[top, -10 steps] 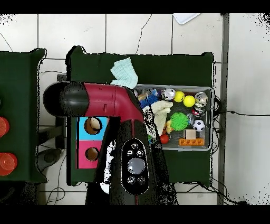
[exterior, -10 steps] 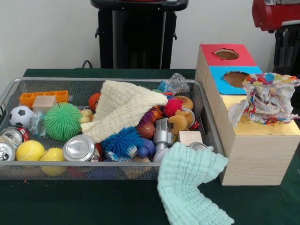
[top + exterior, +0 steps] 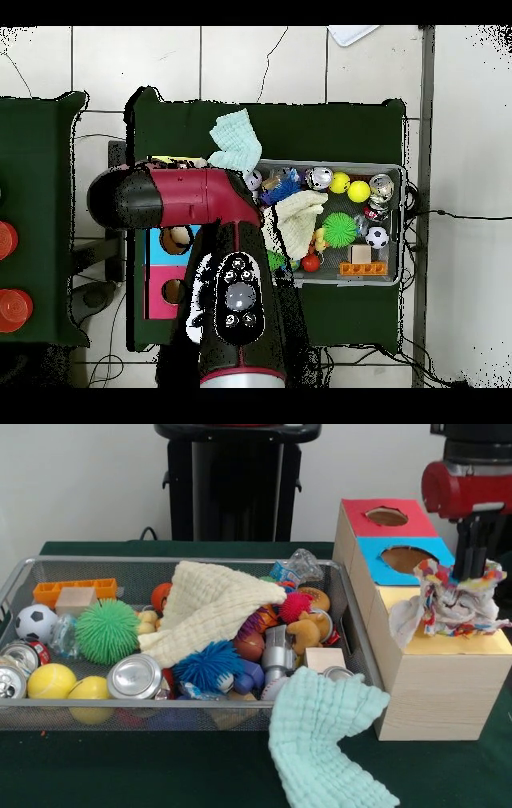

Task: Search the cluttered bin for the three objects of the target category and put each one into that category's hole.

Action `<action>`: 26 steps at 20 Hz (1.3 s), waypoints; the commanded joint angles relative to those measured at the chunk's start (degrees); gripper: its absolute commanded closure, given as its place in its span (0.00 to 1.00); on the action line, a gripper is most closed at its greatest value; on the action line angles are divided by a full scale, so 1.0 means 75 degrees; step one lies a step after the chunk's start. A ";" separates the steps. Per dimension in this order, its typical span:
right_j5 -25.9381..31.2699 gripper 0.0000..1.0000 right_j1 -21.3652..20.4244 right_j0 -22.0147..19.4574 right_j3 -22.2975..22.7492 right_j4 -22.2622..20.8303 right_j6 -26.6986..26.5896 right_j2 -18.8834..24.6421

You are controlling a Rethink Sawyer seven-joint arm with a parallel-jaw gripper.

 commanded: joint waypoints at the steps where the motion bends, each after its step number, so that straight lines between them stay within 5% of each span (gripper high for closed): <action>1: -0.0709 1.00 0.0915 -0.0121 0.0388 -0.0723 0.0456 0.0318; 8: 0.0128 1.00 0.0412 -0.0153 0.0411 -0.0571 0.0419 0.0356; 26: 0.0385 1.00 0.1128 0.0059 0.0363 -0.0261 0.0829 0.0553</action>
